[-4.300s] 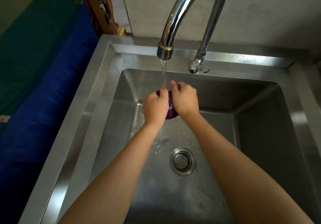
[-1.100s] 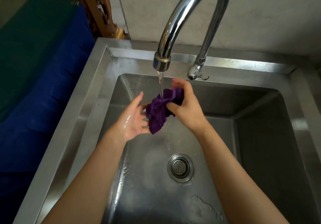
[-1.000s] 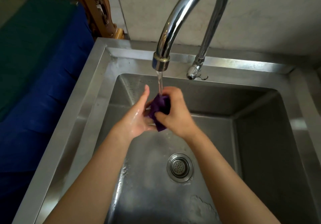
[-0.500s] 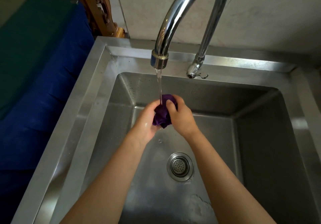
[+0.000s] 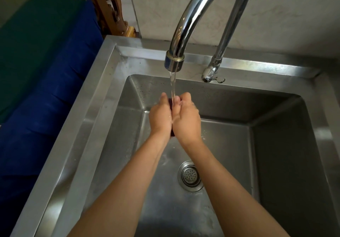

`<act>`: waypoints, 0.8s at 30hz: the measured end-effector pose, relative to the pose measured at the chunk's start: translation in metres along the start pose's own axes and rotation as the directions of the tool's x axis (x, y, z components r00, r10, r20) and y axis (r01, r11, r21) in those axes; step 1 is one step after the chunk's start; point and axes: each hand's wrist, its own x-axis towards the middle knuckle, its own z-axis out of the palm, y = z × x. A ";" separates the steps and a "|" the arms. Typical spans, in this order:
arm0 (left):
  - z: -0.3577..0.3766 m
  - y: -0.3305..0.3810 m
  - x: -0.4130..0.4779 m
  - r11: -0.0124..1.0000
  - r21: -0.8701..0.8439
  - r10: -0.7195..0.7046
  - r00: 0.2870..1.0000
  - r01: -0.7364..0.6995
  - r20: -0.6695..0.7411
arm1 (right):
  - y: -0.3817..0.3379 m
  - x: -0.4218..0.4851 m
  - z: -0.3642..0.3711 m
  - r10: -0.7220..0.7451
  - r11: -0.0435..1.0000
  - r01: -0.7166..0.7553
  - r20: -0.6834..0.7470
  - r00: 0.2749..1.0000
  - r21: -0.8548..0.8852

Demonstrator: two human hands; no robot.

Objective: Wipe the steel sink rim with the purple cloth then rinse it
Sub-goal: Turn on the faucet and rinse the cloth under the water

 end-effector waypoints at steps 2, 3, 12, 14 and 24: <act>0.001 0.001 -0.002 0.997 0.032 0.064 0.997 -0.063 -0.044 | 0.001 0.003 0.001 0.042 0.996 -0.042 0.002 0.999 0.075; 0.001 0.004 -0.005 0.993 0.066 0.102 0.992 -0.098 -0.072 | 0.000 0.004 0.002 0.074 0.991 -0.075 0.010 0.997 0.115; -0.002 0.026 -0.012 0.985 0.037 -0.173 0.981 0.170 0.092 | 0.010 0.004 -0.011 -0.093 0.994 0.086 0.101 0.991 0.075; -0.002 0.028 -0.011 0.977 0.027 -0.215 0.966 0.214 0.143 | 0.007 0.004 -0.013 -0.167 0.969 0.188 0.139 0.976 -0.160; 0.010 0.032 -0.019 0.975 0.203 0.120 0.979 -0.086 -0.162 | -0.006 0.012 -0.027 -0.229 0.924 0.234 0.055 0.972 -0.302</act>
